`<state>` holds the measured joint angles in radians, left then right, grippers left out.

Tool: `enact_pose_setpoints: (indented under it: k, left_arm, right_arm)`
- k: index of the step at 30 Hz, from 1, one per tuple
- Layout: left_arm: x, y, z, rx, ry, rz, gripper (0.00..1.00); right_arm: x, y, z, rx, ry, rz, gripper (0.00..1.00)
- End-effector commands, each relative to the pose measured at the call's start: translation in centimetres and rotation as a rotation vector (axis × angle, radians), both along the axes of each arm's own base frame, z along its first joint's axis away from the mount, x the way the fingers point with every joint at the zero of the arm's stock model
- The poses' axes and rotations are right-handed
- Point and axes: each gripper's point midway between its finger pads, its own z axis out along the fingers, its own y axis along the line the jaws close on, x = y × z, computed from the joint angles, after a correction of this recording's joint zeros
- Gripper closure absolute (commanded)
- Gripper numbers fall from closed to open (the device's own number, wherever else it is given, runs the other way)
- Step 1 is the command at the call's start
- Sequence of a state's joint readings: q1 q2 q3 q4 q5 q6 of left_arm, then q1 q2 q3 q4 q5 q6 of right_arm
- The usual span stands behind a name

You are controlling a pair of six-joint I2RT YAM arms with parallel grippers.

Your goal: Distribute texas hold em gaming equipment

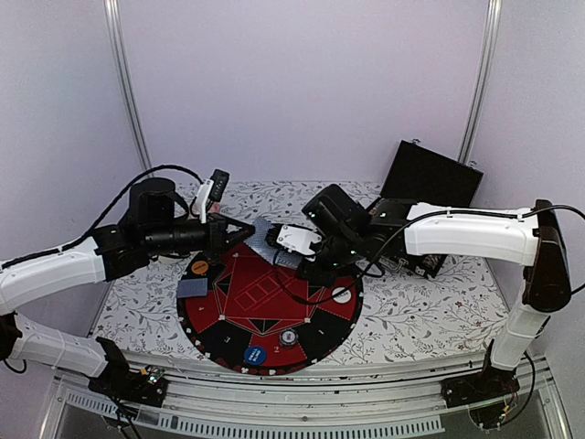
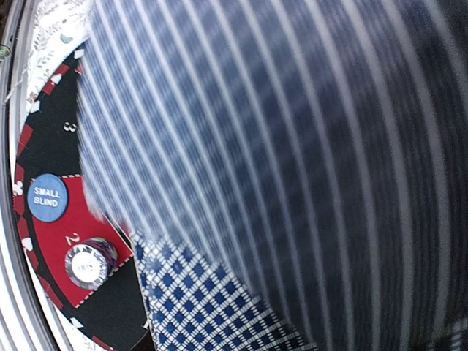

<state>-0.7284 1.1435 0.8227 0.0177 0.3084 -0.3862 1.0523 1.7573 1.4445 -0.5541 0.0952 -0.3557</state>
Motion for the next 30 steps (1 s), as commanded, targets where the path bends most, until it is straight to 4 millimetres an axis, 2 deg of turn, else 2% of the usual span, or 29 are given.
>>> enact_pose_setpoints:
  k: [1, 5, 8, 10, 13, 19, 23, 30]
  left_arm:
    - [-0.2, 1.7, 0.4, 0.041, 0.013, -0.014, 1.00]
    - [-0.1, 4.2, 0.5, 0.129, 0.073, -0.026, 1.00]
    - [-0.7, 6.3, -0.8, 0.258, 0.163, -0.040, 1.00]
    - [-2.0, 6.9, -1.9, 0.326, 0.232, -0.084, 1.00]
    - [-3.9, 6.8, -3.5, 0.367, 0.350, -0.164, 1.00]
    - [-8.3, 6.1, -8.1, 0.463, 0.549, -0.291, 1.00]
    - [-11.3, 6.4, -11.4, 0.601, 0.650, -0.336, 1.00]
    - [-12.9, 7.0, -16.6, 0.803, 0.772, -0.374, 1.00]
  right_arm:
    - [1.0, -1.0, 0.9, 0.036, -0.009, -0.029, 0.60]
    - [1.7, -2.2, 0.8, 0.025, -0.011, -0.053, 0.60]
    - [2.0, -3.3, 0.7, 0.010, -0.014, -0.072, 0.60]
    - [2.1, -3.8, 0.8, 0.008, -0.022, -0.078, 0.60]
    - [2.0, -4.3, 1.0, 0.010, -0.027, -0.078, 0.60]
    - [1.8, -4.6, 1.2, 0.007, -0.029, -0.076, 0.60]
    - [1.6, -4.7, 1.2, 0.012, -0.023, -0.075, 0.60]
    - [1.6, -4.6, 1.4, 0.018, -0.025, -0.076, 0.60]
